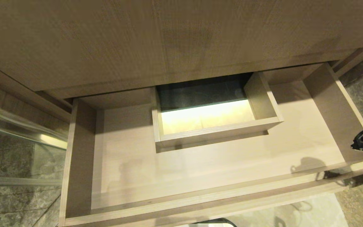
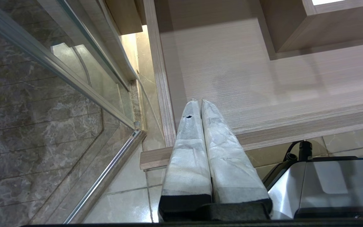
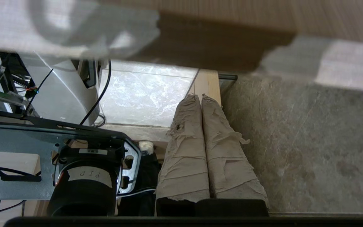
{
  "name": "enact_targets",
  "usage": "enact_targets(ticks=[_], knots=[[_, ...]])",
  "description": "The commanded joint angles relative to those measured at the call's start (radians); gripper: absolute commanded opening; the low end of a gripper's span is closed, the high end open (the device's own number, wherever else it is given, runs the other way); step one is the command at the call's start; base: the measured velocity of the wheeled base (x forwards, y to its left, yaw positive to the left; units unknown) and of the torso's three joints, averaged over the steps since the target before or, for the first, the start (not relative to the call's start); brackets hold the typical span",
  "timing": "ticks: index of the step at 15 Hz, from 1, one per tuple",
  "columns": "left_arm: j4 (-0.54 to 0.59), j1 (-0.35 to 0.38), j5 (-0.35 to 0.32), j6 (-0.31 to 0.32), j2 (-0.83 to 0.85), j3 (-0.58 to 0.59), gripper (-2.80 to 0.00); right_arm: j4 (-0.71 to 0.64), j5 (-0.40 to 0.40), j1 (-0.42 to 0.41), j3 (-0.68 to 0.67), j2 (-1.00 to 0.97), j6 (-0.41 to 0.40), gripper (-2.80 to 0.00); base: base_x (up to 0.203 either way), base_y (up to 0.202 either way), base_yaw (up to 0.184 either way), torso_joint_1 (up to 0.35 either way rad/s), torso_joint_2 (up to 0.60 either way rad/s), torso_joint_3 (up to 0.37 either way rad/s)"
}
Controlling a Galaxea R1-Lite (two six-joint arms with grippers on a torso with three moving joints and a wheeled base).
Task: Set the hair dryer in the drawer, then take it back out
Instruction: Close the drawer
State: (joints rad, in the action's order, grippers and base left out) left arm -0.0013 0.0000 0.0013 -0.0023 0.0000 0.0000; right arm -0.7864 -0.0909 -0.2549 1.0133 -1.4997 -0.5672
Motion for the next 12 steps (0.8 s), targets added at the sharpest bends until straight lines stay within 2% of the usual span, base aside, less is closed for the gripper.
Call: enact_targets(ticks=[1,4,7,12], knots=[[0.0,0.0,0.0,0.001,0.0,0.002,-2.8,-0.002,0.001,0.0,0.021,-0.037,-0.002,-2.8,0.0,0.0,0.0,0.0,0.0,0.0],[0.0,0.0,0.0,-0.001,0.0,0.002,-2.8,0.004,0.009,0.002,0.071,-0.077,0.001,-2.8,0.0,0.0,0.0,0.0,0.0,0.0],[0.0,0.0,0.0,-0.001,0.0,0.002,-2.8,0.068,0.033,0.002,0.091,-0.101,0.004,-2.8,0.0,0.0,0.0,0.0,0.0,0.0],[0.0,0.0,0.0,-0.001,0.0,0.002,-2.8,0.254,0.146,0.0,0.091,-0.097,0.017,-2.8,0.0,0.0,0.0,0.0,0.0,0.0]])
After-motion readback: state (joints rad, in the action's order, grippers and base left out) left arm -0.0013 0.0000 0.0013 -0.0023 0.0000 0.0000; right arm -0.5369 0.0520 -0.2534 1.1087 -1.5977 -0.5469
